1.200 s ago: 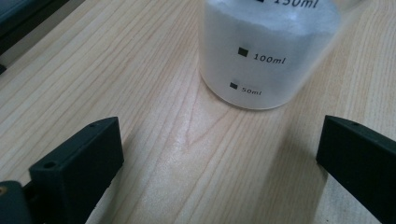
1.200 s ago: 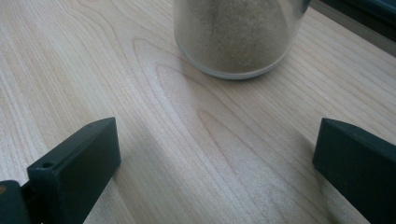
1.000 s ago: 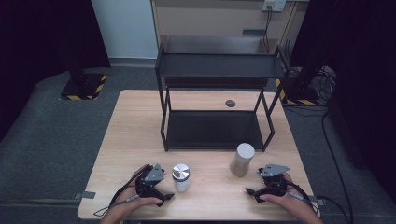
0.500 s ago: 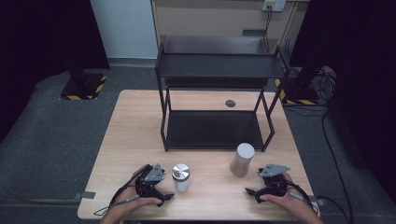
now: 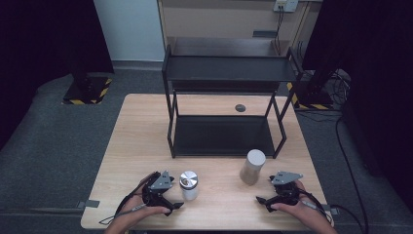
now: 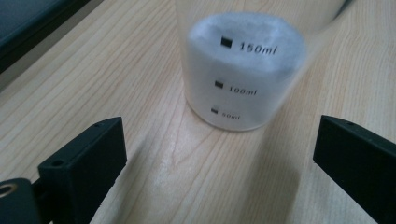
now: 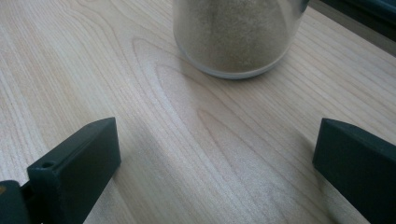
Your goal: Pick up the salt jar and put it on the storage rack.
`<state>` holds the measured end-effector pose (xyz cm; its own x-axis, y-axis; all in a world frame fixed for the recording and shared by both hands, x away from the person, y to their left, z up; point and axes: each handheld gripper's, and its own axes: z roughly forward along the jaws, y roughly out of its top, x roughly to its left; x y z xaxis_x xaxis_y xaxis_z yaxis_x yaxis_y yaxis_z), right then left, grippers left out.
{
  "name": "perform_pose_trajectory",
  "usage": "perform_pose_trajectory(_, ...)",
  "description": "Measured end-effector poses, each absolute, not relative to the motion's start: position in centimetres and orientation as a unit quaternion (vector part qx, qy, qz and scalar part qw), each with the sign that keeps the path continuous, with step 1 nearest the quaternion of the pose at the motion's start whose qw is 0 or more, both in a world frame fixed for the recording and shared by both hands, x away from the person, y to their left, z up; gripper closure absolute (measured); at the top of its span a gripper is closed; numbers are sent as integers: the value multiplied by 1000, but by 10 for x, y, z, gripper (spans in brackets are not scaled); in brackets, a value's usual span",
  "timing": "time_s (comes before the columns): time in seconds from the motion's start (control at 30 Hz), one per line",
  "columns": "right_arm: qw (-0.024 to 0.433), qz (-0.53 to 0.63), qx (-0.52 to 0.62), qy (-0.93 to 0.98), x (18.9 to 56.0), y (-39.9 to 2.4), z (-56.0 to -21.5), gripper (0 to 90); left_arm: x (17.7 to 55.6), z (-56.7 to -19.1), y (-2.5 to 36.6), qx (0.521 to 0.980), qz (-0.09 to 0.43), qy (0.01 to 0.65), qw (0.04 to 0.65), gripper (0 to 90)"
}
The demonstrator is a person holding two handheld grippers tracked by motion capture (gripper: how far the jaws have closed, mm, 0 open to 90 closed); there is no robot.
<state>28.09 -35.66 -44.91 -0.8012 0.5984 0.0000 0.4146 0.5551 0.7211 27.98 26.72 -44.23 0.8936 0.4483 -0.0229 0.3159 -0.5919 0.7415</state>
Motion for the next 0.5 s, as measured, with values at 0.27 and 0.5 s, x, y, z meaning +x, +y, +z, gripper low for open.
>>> perform_pose_trajectory(0.27,124,372,290,873,281,-357,-449,17,277,-440,263,880,84,212,417,12)
perform_pose_trajectory(0.5,123,372,290,873,281,-357,-449,17,275,-437,256,876,89,211,425,13)
